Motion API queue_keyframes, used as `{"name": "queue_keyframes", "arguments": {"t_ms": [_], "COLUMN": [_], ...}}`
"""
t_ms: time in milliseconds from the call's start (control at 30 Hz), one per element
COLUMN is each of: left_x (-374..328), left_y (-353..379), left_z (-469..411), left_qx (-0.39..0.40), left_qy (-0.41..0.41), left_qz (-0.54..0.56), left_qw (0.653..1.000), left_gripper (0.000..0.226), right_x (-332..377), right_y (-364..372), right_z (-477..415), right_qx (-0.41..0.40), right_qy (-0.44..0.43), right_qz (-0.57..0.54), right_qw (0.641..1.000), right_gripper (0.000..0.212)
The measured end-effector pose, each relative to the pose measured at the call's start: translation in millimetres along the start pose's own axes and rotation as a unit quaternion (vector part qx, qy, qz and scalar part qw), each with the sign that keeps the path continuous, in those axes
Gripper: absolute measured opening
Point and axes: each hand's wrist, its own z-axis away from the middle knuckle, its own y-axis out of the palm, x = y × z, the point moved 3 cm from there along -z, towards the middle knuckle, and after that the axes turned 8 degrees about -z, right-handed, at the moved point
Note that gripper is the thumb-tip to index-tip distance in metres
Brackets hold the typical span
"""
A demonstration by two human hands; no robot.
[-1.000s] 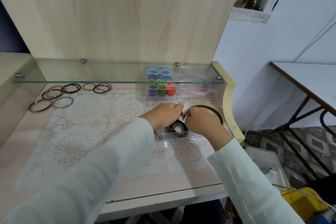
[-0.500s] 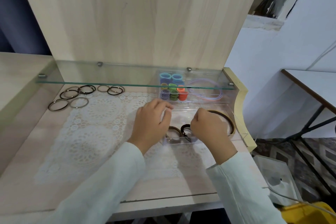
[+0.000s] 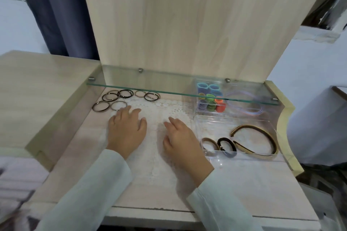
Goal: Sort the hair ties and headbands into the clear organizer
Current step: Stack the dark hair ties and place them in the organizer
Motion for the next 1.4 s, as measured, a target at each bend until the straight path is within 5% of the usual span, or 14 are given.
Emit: {"name": "queue_keyframes", "arguments": {"t_ms": [367,567,1100,1400], "left_x": [47.3,48.9,48.4,48.5], "left_y": [-2.1,8.2,8.5,4.2], "left_z": [-18.5,-8.9,-9.7,-7.6], "left_qx": [0.043,-0.014,-0.019,-0.07], "left_qy": [-0.036,-0.016,0.037,0.047], "left_qz": [-0.06,-0.038,-0.023,-0.005], "left_qw": [0.997,0.999,0.999,0.996], "left_gripper": [0.055,0.063,0.06,0.053], "right_x": [-2.0,-3.1,-7.5,1.6], "right_y": [27.9,36.6,47.3,42.0], "right_z": [-36.3,-69.7,-107.2,-100.4], "right_qx": [0.04,0.04,-0.002,-0.025], "right_qy": [0.04,0.063,0.082,-0.069], "right_qz": [0.079,0.094,0.098,0.013], "right_qw": [0.995,0.993,0.992,0.997], "right_gripper": [0.062,0.056,0.057,0.038]}}
